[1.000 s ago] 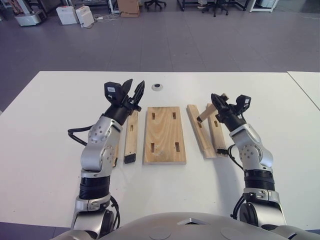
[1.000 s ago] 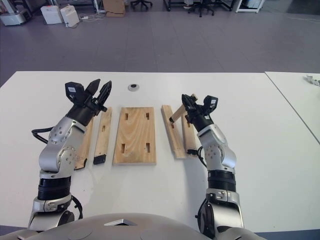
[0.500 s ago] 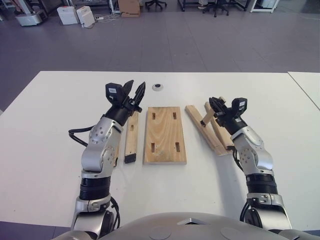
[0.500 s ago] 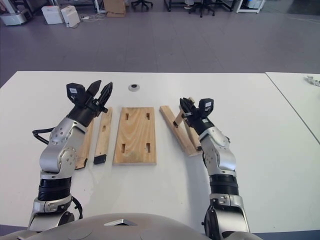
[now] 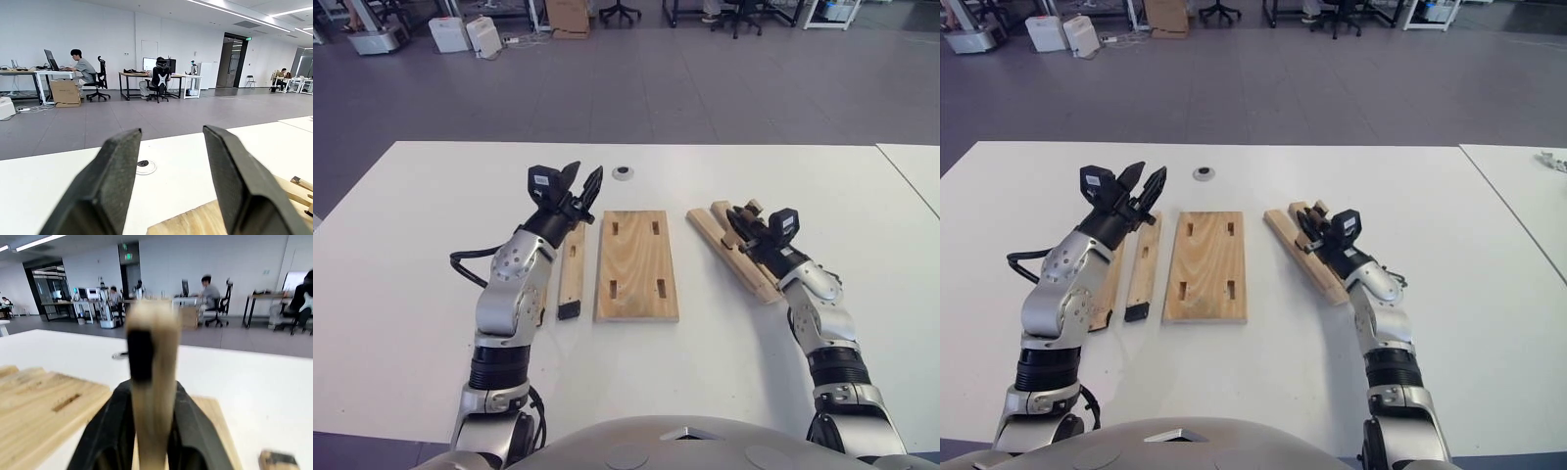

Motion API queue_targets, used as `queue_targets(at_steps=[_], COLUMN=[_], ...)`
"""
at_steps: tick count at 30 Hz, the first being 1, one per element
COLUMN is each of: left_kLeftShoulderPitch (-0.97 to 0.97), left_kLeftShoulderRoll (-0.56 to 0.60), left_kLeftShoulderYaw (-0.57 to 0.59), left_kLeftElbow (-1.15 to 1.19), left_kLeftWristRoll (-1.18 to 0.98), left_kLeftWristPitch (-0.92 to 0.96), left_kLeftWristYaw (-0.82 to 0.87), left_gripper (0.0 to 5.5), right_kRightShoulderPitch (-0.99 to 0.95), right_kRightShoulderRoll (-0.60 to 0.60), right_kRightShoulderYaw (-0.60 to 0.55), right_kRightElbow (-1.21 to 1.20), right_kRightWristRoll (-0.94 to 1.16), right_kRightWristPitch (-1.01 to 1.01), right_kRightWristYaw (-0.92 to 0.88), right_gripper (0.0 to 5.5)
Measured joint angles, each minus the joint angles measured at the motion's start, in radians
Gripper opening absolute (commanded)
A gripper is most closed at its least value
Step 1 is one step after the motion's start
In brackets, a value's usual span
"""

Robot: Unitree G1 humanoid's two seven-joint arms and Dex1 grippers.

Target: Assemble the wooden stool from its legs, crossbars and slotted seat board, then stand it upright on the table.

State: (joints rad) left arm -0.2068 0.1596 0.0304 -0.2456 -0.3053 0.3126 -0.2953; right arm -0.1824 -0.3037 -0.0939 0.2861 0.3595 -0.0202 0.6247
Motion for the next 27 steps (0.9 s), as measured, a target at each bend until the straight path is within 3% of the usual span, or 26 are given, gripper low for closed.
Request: queue_targets(at_steps=[8, 12, 23, 27], left_kLeftShoulderPitch=[-0.001, -0.001, 0.001, 0.005], left_kLeftShoulderRoll=[-0.007, -0.008, -0.009, -0.016], left_kLeftShoulderYaw=[-0.002, -0.005, -0.020, -0.029], left_kLeftElbow=[0.005, 0.005, 0.005, 0.005], left_kLeftWristRoll=[0.001, 0.004, 0.022, 0.031], left_kLeftWristPitch=[-0.019, -0.020, -0.021, -0.021], left_kLeftWristYaw=[0.002, 0.003, 0.011, 0.020], left_gripper=[2.31, 2.31, 2.31, 2.31], right_kRightShoulderPitch=[0.022, 0.093, 0.144, 0.154], right_kRightShoulderRoll=[-0.092, -0.120, -0.163, -0.179], right_kRightShoulderYaw=[0.059, 0.088, 0.089, 0.087], right_kRightElbow=[-0.217, -0.335, -0.403, -0.416], right_kRightWristRoll=[-0.042, -0.069, -0.120, -0.119], right_kRightWristPitch=[0.414, 0.592, 0.691, 0.714], right_kRightWristYaw=[-0.066, -0.116, -0.173, -0.154], right_gripper=[2.97, 2.97, 2.97, 2.18])
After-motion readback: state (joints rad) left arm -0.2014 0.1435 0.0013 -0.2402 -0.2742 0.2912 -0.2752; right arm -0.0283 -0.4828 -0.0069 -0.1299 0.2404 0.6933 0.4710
